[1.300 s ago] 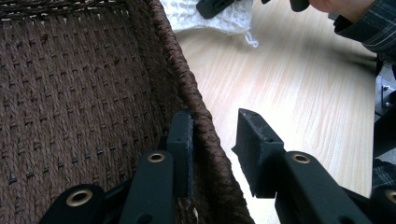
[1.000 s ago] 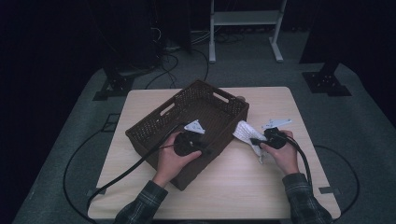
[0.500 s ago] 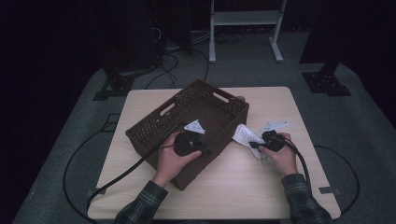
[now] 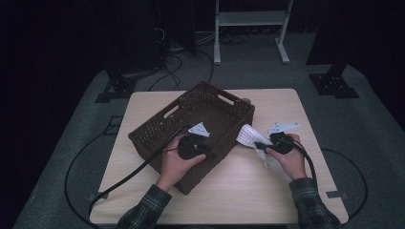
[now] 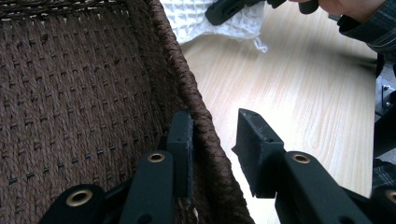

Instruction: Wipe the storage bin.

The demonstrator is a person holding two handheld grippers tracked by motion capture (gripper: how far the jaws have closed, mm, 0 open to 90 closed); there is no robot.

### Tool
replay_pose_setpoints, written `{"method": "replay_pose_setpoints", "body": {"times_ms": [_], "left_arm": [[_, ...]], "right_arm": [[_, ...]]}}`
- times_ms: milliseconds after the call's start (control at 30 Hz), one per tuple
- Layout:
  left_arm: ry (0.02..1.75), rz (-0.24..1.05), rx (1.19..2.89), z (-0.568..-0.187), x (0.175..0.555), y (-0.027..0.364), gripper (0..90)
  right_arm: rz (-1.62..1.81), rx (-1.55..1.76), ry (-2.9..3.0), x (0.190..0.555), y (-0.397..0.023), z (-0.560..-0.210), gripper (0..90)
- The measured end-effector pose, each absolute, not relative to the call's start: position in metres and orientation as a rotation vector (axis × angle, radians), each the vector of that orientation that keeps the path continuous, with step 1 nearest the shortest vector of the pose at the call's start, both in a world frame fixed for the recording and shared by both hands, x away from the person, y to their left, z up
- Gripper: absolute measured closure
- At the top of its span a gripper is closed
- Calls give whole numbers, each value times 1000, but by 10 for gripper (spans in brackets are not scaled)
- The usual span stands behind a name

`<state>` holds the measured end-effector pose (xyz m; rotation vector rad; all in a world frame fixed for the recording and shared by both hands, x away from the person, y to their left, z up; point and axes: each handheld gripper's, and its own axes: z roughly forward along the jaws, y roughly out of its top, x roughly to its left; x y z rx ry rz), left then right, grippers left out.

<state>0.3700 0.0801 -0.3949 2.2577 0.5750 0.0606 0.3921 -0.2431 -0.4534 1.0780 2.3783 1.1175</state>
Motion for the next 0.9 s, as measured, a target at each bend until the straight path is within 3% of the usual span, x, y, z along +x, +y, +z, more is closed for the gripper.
{"method": "replay_pose_setpoints", "body": {"times_ms": [900], "left_arm": [[575,63,2255,-395,370,80,665]], "right_arm": [[1211,1000,2351,379,-239,-430,756]]}}
